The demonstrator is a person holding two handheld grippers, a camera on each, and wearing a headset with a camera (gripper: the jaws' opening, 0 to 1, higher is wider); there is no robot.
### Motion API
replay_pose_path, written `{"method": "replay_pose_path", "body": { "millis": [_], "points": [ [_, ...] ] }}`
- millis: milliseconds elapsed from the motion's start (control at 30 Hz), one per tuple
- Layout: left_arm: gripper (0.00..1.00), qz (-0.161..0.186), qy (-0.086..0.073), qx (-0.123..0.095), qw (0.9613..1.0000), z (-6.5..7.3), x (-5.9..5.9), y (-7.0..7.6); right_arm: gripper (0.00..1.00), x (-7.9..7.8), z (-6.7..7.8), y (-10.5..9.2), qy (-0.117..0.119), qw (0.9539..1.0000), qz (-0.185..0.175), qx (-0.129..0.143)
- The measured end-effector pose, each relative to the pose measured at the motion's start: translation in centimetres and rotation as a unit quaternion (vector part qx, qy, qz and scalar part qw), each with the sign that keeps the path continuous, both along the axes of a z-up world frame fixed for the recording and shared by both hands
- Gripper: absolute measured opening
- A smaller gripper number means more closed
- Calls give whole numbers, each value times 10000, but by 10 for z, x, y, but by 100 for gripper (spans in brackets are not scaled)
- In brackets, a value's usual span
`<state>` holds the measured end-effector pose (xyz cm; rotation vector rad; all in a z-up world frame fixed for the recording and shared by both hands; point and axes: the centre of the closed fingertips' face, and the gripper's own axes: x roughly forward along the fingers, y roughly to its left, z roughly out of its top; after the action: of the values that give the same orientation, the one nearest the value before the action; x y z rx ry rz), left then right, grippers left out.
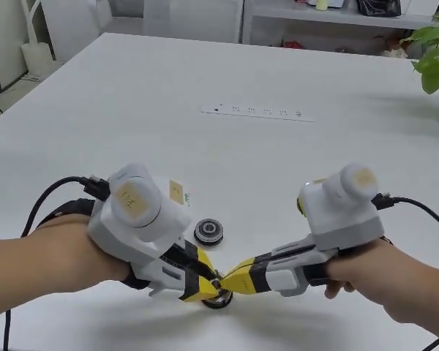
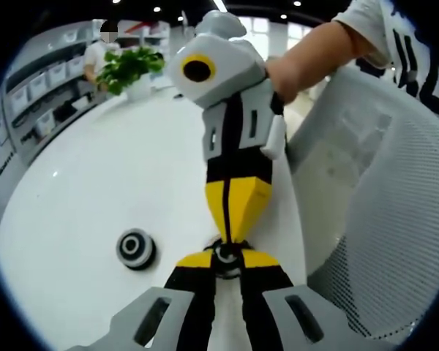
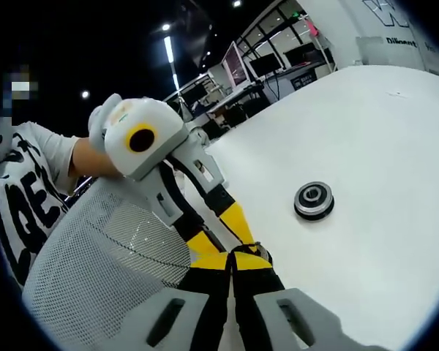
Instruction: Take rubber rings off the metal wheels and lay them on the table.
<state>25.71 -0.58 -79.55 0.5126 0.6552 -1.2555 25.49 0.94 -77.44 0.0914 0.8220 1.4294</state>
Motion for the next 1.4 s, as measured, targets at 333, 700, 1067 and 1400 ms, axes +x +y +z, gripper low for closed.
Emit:
{"method": "replay_pose_path", "body": {
  "millis": [333,700,1067,1400],
  "points": [
    [12,25,-12,-35,10000,0,0,0,0,2,-5,-2,-180,9996,80,-186],
    [12,-20,-66,-97,9999,1,-1,0,0,4,-12,-9,-124,9997,2,-230],
    [15,-77,50,-204,9998,1,-2,0,0,4,-14,-13,-58,9996,-38,-264],
    [23,-227,72,-88,9997,2,-7,9,0,5,-12,-8,-15,9998,10,-222]
  ]
}}
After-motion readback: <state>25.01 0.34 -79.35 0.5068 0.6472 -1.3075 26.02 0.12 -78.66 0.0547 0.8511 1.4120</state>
